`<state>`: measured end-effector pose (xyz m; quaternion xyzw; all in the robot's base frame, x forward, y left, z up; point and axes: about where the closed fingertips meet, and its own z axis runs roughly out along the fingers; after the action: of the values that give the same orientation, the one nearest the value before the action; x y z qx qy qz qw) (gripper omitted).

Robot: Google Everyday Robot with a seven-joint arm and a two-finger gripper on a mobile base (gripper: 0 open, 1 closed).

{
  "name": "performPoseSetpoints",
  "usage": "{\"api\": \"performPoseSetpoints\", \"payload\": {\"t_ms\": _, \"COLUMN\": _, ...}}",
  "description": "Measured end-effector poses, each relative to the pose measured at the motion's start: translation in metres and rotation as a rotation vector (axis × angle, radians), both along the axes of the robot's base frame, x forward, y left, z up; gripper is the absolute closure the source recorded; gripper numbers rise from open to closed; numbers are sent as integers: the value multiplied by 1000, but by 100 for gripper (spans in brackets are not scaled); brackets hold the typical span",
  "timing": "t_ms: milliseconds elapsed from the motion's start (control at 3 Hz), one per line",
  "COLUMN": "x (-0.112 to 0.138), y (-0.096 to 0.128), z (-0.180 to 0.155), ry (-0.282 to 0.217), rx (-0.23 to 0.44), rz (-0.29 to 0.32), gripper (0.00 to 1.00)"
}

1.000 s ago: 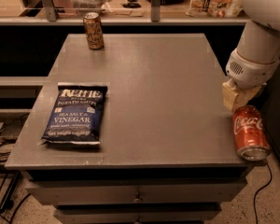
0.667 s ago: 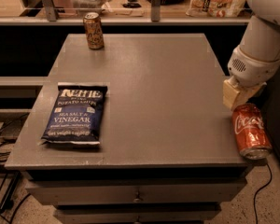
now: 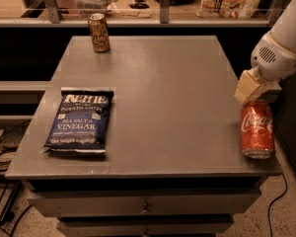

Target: Place coke can upright

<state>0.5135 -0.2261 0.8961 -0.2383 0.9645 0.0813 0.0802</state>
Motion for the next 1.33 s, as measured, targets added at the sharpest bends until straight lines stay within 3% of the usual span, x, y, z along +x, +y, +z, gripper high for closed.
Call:
{"api": "performPoseSetpoints", "payload": {"t_ms": 667, "x": 28, "y": 3, "z": 52, "ry": -210, "rx": 173, "rz": 79, "gripper": 100}}
{"api": "performPoseSetpoints", "payload": {"t_ms": 1000, "x": 49, "y": 9, "z": 87, "ry": -360, "rx": 277, "rz": 141, "gripper": 100}}
{"api": "performPoseSetpoints", "payload": {"t_ms": 1333, "x": 49, "y": 10, "z": 87, "ry": -365, "rx": 271, "rz": 145, "gripper": 100}}
